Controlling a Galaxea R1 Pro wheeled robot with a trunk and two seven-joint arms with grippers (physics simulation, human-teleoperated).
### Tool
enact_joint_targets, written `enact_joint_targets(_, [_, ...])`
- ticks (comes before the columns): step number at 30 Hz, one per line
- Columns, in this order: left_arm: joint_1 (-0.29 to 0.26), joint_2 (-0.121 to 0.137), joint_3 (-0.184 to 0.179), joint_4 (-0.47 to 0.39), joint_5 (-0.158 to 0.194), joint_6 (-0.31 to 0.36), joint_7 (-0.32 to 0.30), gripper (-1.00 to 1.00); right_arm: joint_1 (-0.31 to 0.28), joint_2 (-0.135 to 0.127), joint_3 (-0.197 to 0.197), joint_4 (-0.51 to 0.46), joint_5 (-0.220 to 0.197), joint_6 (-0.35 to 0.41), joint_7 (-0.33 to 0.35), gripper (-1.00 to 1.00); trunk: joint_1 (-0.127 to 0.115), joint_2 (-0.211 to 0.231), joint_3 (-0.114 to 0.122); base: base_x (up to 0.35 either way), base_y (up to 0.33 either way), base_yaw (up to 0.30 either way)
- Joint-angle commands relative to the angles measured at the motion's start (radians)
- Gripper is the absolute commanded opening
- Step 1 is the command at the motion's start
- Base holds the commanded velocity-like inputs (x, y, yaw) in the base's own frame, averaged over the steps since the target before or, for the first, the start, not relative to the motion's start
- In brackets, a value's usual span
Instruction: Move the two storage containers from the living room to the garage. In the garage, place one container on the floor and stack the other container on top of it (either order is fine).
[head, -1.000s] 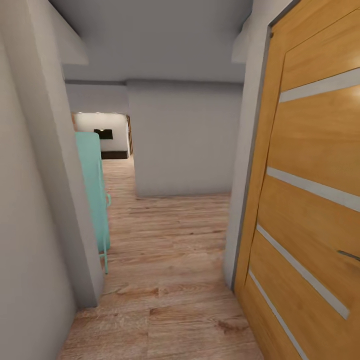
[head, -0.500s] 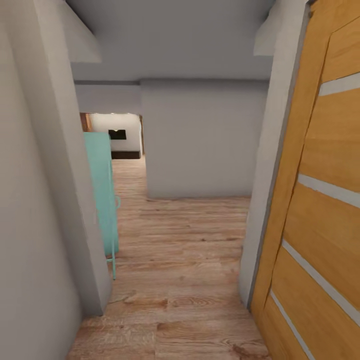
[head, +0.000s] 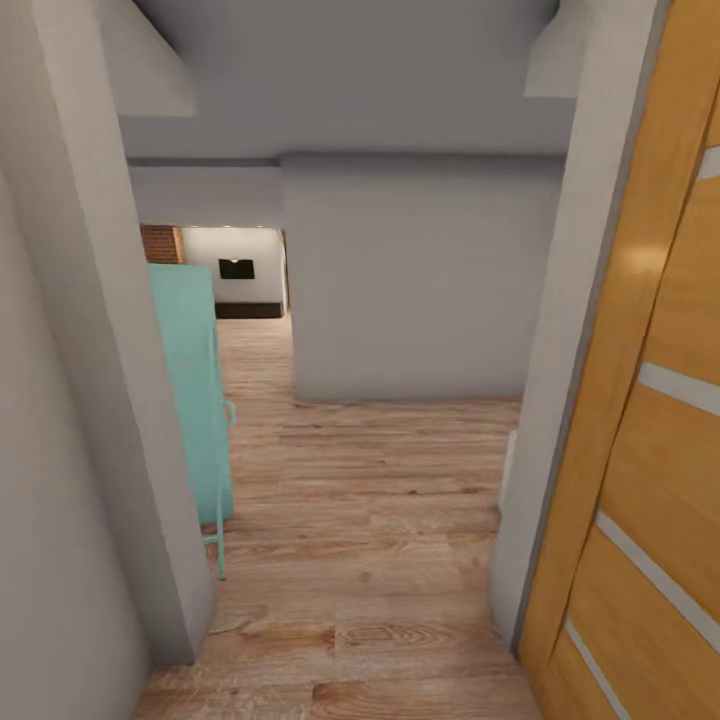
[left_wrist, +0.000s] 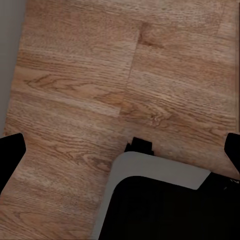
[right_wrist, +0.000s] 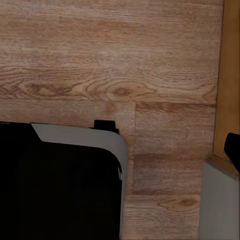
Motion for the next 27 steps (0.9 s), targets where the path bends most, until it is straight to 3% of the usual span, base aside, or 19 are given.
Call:
enact_joint_targets(1, [-0.001,0.0,0.004,0.001,0.004,-0.005,0.0,1.0,-0.001,0.0,0.008,0.003,-0.004,-0.005,-0.003,1.0,0.001,-0.001,-0.001,0.322,0.0,0.0])
enact_joint_targets(27, [-0.001,0.0,0.004,0.001,0.004,-0.006,0.002,1.0,-0.001,-0.002,0.009,0.003,-0.004,-0.004,-0.003,1.0,0.001,-0.001,-0.001,0.322,0.0,0.0])
